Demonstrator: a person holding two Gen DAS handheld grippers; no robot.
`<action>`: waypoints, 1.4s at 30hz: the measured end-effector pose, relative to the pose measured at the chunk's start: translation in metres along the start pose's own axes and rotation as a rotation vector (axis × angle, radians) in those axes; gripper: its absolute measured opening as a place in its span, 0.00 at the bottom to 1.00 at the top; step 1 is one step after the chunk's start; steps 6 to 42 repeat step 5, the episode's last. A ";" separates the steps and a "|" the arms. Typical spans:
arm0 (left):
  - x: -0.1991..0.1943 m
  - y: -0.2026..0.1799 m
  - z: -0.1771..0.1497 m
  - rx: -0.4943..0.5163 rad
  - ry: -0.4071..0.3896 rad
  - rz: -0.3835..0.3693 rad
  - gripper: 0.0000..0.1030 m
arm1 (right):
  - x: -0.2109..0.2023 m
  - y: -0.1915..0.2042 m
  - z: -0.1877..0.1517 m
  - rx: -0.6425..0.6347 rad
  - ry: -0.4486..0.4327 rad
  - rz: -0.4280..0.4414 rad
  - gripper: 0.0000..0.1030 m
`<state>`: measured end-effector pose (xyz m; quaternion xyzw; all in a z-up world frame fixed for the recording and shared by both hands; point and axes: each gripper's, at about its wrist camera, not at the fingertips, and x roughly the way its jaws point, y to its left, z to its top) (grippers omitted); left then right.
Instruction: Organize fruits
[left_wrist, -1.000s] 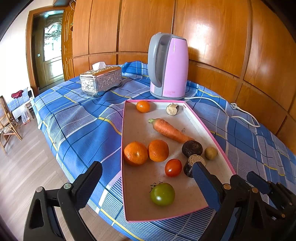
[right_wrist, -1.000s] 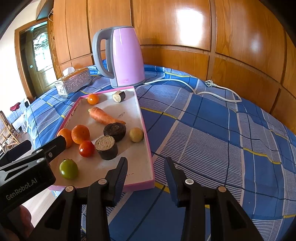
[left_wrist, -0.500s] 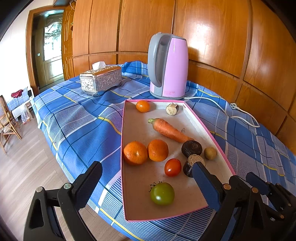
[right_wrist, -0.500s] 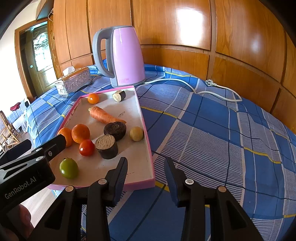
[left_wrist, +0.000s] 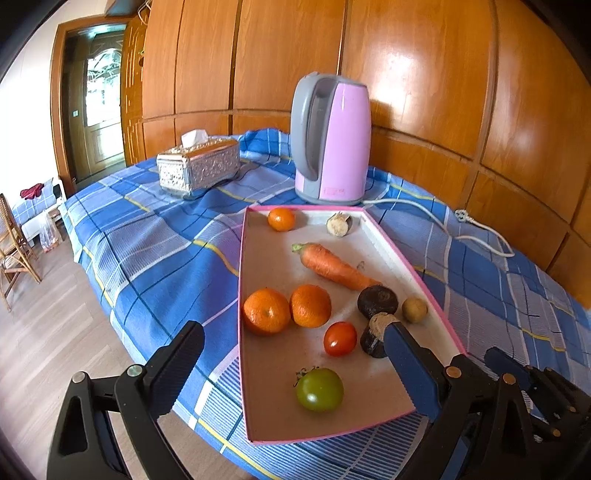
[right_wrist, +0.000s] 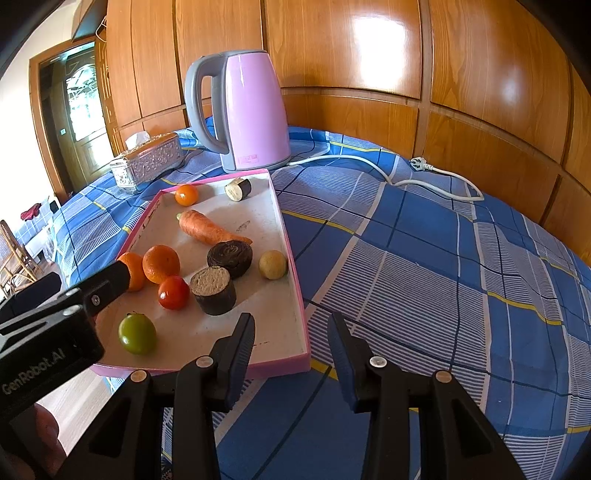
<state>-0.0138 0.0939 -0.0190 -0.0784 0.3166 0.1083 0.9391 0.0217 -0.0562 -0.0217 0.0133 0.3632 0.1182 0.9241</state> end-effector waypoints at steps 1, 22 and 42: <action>0.000 0.000 0.000 0.001 -0.001 -0.003 0.95 | 0.000 0.000 0.000 0.001 0.000 0.000 0.40; 0.000 -0.001 0.000 0.004 0.007 -0.017 0.95 | 0.000 -0.002 0.000 0.005 -0.001 0.001 0.40; 0.000 -0.001 0.000 0.004 0.007 -0.017 0.95 | 0.000 -0.002 0.000 0.005 -0.001 0.001 0.40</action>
